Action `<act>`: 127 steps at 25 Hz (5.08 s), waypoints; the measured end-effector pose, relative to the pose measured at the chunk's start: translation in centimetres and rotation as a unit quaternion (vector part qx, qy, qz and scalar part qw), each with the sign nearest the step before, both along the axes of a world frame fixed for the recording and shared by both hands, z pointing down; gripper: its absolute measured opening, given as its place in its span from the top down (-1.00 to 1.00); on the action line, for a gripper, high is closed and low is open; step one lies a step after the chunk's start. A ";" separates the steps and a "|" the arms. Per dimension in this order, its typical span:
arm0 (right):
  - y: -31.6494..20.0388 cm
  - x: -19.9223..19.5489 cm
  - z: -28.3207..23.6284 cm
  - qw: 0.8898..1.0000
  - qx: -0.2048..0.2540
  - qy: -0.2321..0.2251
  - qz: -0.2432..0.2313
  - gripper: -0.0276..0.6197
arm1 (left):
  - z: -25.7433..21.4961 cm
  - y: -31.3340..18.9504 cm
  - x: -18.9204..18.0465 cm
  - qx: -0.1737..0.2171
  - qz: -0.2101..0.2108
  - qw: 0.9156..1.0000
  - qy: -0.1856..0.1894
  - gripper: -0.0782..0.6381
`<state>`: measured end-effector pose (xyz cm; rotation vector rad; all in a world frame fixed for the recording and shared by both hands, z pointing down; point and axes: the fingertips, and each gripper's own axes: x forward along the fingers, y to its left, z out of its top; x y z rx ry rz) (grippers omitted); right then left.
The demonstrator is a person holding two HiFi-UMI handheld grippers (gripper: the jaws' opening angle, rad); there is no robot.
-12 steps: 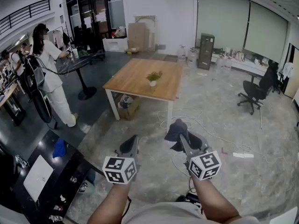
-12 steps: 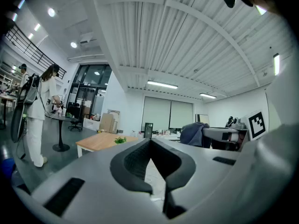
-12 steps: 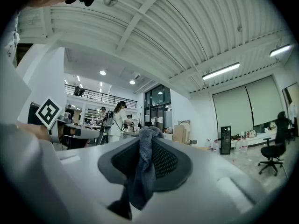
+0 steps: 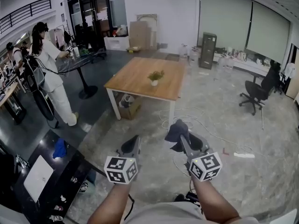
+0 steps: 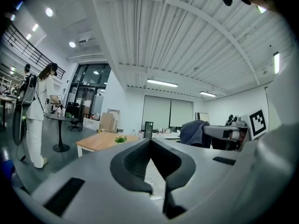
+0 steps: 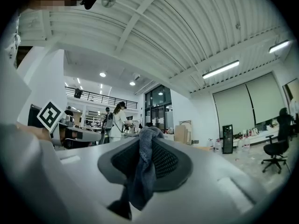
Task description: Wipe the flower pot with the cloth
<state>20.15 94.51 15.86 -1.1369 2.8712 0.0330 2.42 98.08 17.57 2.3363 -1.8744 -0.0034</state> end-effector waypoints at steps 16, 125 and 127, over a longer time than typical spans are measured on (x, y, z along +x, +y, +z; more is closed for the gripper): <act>-18.0 -0.4 3.7 0.999 -0.050 -0.005 -0.015 0.70 | 3.3 -17.3 -0.2 -0.041 -0.006 0.999 0.006 0.76; -122.3 -24.9 42.3 0.942 -0.332 0.014 0.050 0.70 | 51.8 -121.5 -28.9 -0.494 0.033 0.844 0.209 0.73; -122.5 -27.0 44.6 0.938 -0.345 0.011 0.030 0.70 | 52.4 -121.4 -28.5 -0.492 0.040 0.841 0.222 0.73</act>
